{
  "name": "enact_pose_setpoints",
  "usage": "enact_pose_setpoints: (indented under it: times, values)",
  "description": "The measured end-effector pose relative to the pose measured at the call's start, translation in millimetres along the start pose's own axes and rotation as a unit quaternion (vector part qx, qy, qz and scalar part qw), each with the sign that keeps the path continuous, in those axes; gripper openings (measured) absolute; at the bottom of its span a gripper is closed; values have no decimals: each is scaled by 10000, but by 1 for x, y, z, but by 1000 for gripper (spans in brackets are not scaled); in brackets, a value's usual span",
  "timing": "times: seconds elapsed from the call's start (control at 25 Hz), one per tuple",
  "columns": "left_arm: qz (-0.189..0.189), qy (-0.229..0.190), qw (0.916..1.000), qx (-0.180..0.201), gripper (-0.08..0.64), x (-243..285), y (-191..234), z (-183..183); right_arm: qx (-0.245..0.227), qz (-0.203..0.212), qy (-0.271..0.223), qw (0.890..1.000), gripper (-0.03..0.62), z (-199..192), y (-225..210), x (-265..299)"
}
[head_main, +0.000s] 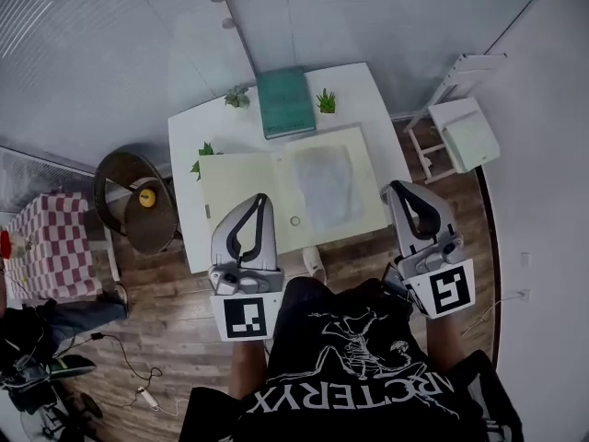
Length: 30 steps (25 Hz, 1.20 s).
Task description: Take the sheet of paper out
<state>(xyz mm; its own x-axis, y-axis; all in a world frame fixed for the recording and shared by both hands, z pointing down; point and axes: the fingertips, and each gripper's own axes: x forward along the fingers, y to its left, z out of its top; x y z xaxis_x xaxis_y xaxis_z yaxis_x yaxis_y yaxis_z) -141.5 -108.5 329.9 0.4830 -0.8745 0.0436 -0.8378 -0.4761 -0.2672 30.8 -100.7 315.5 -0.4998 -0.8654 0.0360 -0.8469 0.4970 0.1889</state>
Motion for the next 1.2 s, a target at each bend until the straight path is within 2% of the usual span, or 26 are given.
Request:
enact_pose_setpoints:
  times: [0.28,0.4,0.68,0.92,1.12,1.2]
  values:
    - [-80,146,9998,-99,12,22,17,-12,6,89,19,10000,12,1,-9,36]
    - [39,103,9997,-220,12,23,16,-12,7,229,0,9997,12,-2,-11,41]
    - [263,139,9995,-87,12,34,3,-3,-26,550,-128,9984,11,-2,-24,41]
    - [269,208,9989,-335,12,53,-12,-3,-49,510,-108,9986,12,-4,-52,36]
    - [338,143,9988,-325,12,62,-14,0,-21,476,-103,9988,12,-10,-66,34]
    - [345,285,9983,-384,12,65,-14,-10,-19,491,-81,9988,11,-13,-68,35]
